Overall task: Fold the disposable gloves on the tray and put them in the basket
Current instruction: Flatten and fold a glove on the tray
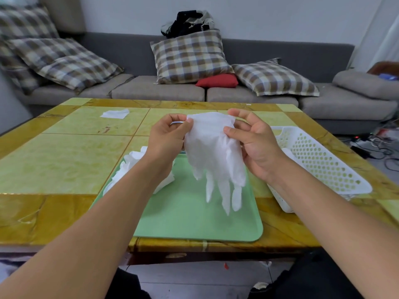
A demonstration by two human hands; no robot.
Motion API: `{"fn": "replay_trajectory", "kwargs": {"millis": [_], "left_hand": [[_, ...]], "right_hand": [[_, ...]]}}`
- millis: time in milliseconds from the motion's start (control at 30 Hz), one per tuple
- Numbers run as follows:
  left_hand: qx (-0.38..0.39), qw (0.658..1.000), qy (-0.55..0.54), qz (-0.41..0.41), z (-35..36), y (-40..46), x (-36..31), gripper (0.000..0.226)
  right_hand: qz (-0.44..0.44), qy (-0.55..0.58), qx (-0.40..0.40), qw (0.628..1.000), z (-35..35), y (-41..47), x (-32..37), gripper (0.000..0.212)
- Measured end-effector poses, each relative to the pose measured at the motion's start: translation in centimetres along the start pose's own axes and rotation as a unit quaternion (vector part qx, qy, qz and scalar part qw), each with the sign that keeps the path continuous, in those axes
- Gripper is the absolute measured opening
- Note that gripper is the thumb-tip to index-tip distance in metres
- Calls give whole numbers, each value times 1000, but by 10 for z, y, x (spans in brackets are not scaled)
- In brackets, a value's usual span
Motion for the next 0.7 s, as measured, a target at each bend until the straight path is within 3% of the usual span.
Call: {"fn": "replay_trajectory", "kwargs": {"millis": [67,100,200,233,300,367,467,500,567,633,700], "left_hand": [[-73,994,65,55,-9,-5,-11,30],[-50,994,78,63,-4,-7,-14,39],[197,980,17,-5,42,-25,-6,58],[237,971,11,-19,50,-31,-2,59],[231,972,1,-39,51,-34,2,51],[193,977,-28,-84,44,-30,8,31],[162,965,-107,-176,34,-26,16,27],[164,956,-132,-203,34,-28,17,29],[178,938,-168,-245,34,-36,15,39],[202,926,-178,-266,36,-42,14,46],[209,930,-157,-260,34,-42,13,44]], "right_hand": [[-23,-32,-32,999,-5,-1,4,41],[-43,-68,-42,996,-5,-2,8,42],[-52,-82,69,993,22,-9,10,53],[-28,-54,126,990,32,-13,8,60],[8,7,200,980,46,-21,12,66],[-9,16,164,986,38,-22,21,60],[-88,-97,-37,991,-5,-13,36,47],[-72,-144,-68,985,-16,-9,33,56],[63,-177,10,982,-17,-6,4,79],[177,-116,119,970,-6,-16,-22,62],[183,-52,127,974,-3,-16,-22,35]]}}
Point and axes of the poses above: each hand's wrist, its own y-axis towards the middle knuckle, its own z-axis out of the palm, x = y × z, the point moved 8 cm from there along y, towards the middle knuckle
